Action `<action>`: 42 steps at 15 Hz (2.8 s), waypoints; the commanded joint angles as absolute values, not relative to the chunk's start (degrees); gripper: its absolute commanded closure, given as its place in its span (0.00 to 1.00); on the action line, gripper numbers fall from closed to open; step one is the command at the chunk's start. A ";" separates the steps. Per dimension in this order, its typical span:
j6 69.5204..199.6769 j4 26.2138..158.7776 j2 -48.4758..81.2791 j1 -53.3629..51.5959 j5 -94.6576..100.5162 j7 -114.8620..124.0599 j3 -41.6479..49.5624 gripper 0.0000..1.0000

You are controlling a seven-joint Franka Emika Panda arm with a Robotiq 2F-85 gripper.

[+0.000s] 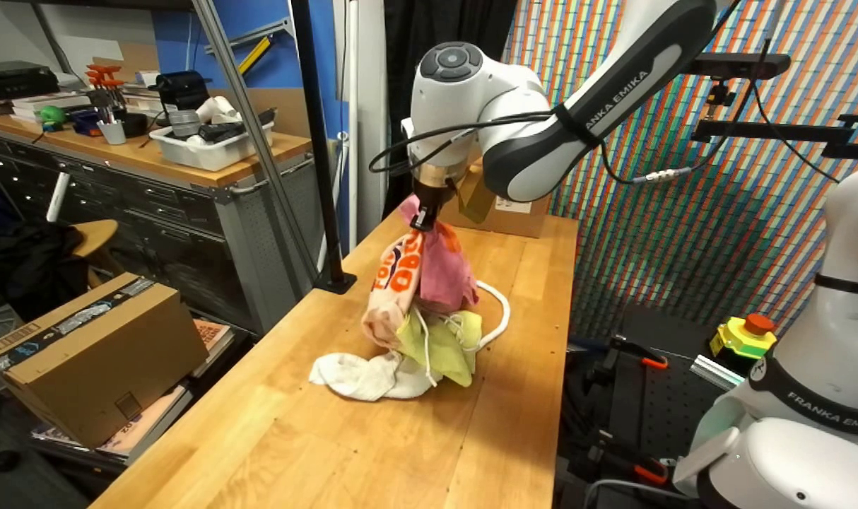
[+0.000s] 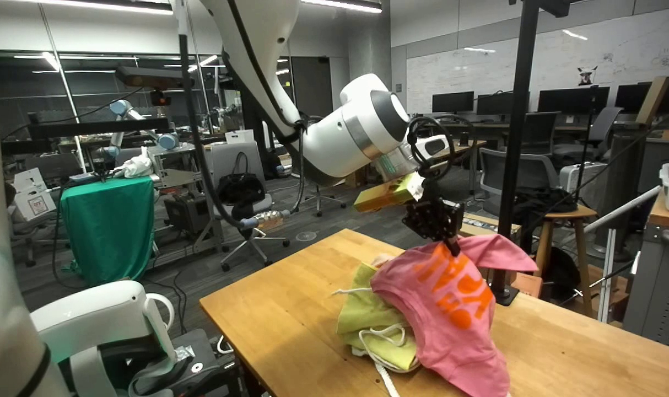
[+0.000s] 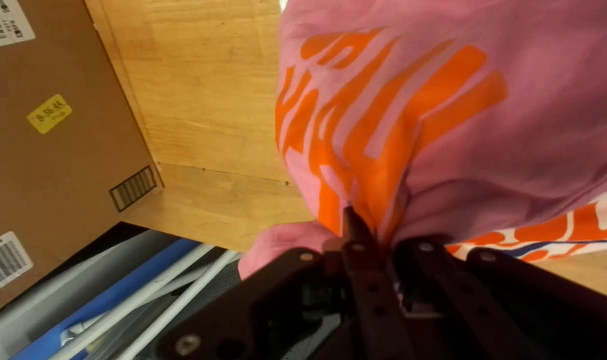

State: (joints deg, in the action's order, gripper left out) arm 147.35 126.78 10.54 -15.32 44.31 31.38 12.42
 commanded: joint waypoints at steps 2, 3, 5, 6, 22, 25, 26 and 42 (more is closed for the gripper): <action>146.72 127.64 3.91 -9.78 50.03 38.19 9.43 0.92; 146.56 127.37 3.08 -8.81 51.08 39.69 8.96 0.92; 147.00 126.99 1.77 -6.75 54.00 43.33 8.20 0.92; 147.44 126.62 1.48 -5.76 56.11 45.86 7.95 0.92; 140.58 126.59 0.55 5.49 74.04 64.65 8.35 0.92; 138.47 128.08 0.57 7.01 75.30 65.98 9.06 0.92; 137.91 128.53 0.65 7.49 75.61 66.29 9.34 0.92; 135.42 129.16 6.68 11.63 74.99 71.47 12.34 0.89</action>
State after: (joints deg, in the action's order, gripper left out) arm 135.53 130.76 5.72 11.37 74.13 69.60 12.36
